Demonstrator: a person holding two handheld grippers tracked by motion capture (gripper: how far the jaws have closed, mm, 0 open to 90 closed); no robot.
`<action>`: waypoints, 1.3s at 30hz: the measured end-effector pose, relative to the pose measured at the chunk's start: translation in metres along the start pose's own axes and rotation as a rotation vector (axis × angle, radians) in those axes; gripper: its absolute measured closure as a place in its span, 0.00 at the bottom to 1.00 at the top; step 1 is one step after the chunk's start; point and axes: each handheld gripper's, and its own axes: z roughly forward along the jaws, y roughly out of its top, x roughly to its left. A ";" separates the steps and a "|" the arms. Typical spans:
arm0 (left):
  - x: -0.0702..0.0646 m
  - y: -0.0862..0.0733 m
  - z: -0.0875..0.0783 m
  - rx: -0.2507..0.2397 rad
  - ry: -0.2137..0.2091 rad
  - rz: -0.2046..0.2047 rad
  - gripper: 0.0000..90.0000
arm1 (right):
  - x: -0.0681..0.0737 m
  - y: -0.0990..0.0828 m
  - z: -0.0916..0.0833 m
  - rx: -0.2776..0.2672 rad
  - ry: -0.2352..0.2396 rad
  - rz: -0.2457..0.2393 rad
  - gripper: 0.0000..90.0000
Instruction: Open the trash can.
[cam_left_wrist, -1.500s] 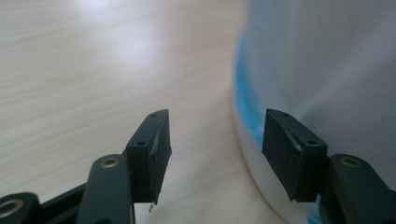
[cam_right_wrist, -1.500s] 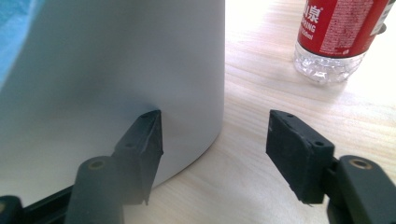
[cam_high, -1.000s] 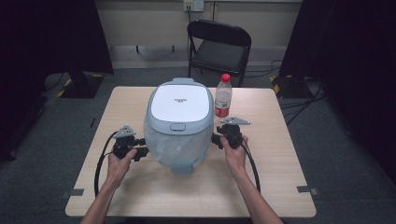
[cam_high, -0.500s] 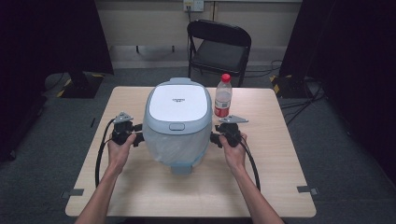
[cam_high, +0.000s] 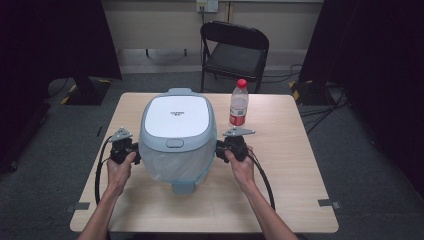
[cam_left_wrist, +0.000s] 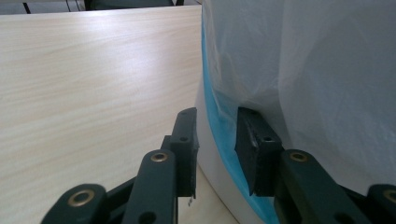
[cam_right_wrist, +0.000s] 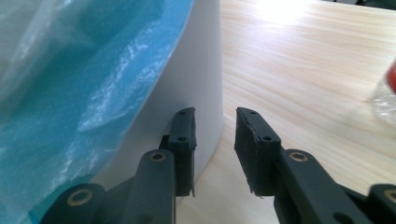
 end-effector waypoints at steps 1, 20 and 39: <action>-0.001 -0.002 -0.003 -0.003 0.001 0.001 0.77 | 0.000 0.000 0.000 0.000 0.000 0.000 0.76; -0.015 -0.021 -0.036 0.007 -0.022 0.017 0.80 | 0.031 -0.010 -0.019 0.057 0.042 -0.047 0.69; 0.011 -0.042 -0.037 0.093 0.086 -0.058 0.42 | 0.002 -0.012 -0.035 0.035 0.057 0.039 0.34</action>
